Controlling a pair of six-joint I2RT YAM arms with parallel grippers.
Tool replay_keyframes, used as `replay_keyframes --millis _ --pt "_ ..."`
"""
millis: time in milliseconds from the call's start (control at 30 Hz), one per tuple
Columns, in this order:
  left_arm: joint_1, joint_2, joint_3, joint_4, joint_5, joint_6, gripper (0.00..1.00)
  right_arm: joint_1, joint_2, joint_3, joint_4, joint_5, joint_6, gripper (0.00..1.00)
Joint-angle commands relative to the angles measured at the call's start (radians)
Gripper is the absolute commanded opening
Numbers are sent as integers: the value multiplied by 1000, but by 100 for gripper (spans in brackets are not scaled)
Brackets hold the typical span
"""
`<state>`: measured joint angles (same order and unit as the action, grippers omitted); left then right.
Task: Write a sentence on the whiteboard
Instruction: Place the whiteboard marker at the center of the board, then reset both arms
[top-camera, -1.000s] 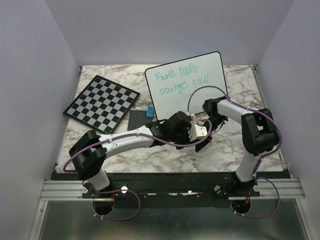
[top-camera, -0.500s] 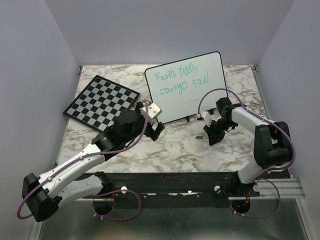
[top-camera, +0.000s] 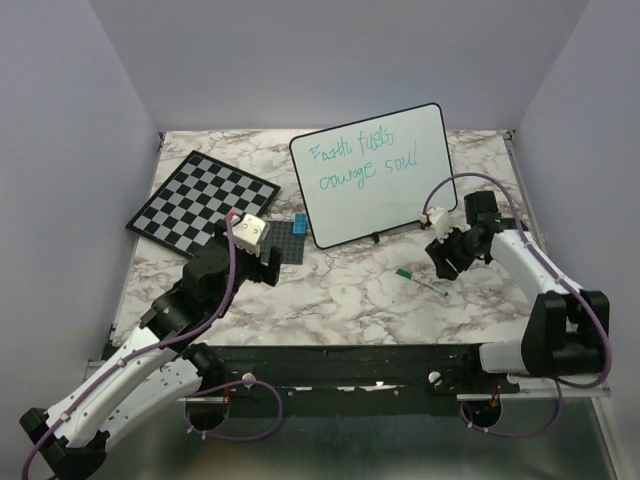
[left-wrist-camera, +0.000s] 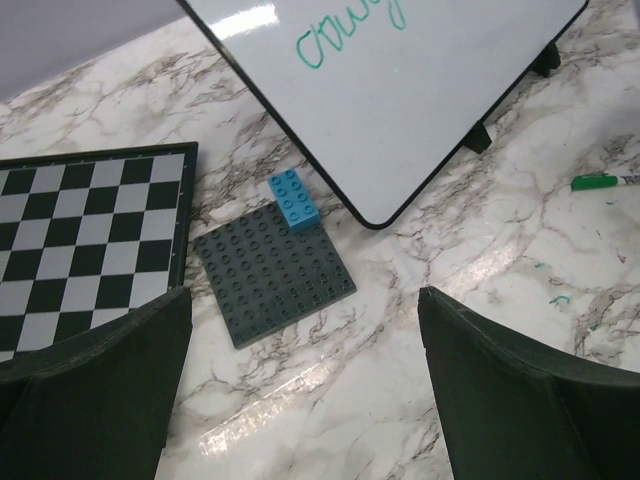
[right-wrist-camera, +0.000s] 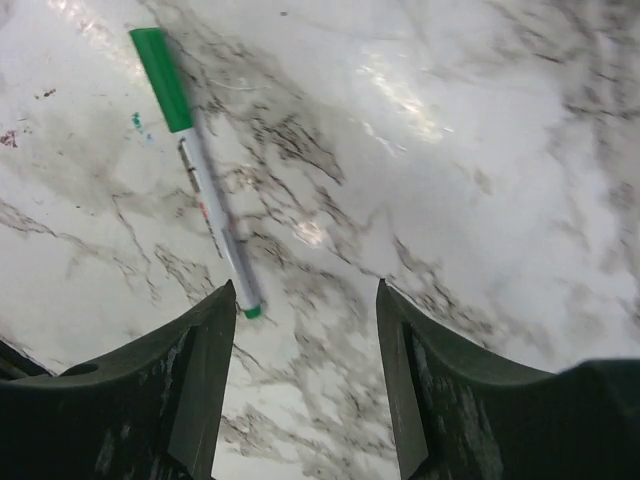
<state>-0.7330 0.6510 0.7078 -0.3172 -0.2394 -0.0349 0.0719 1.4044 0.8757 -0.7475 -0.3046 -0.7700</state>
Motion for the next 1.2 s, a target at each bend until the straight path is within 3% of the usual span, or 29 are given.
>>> replay_keyframes --millis 0,67,333,500,600,667,833,1167 --pt "14 -155 -59 -33 -77 -60 99 -92 -181 35 -12 -50 46 66" --pt "23 -174 -68 -17 -89 -69 99 -158 -249 55 -4 -88 81 66" --pt "205 -91 -50 -33 -37 -140 99 -290 -501 83 160 -130 432 100" --pt "397 4 -41 -23 138 -184 99 -302 -565 77 273 -96 630 100" --pt "443 67 -31 -25 163 -148 99 -304 -571 86 341 -32 759 100" --pt "445 82 -11 -46 157 -138 99 -304 -581 62 417 109 898 100" --pt "443 32 -44 -8 158 -138 99 -304 -597 -39 526 202 934 100" --pt "445 27 -53 12 169 -143 99 -304 -679 -135 570 71 888 100"
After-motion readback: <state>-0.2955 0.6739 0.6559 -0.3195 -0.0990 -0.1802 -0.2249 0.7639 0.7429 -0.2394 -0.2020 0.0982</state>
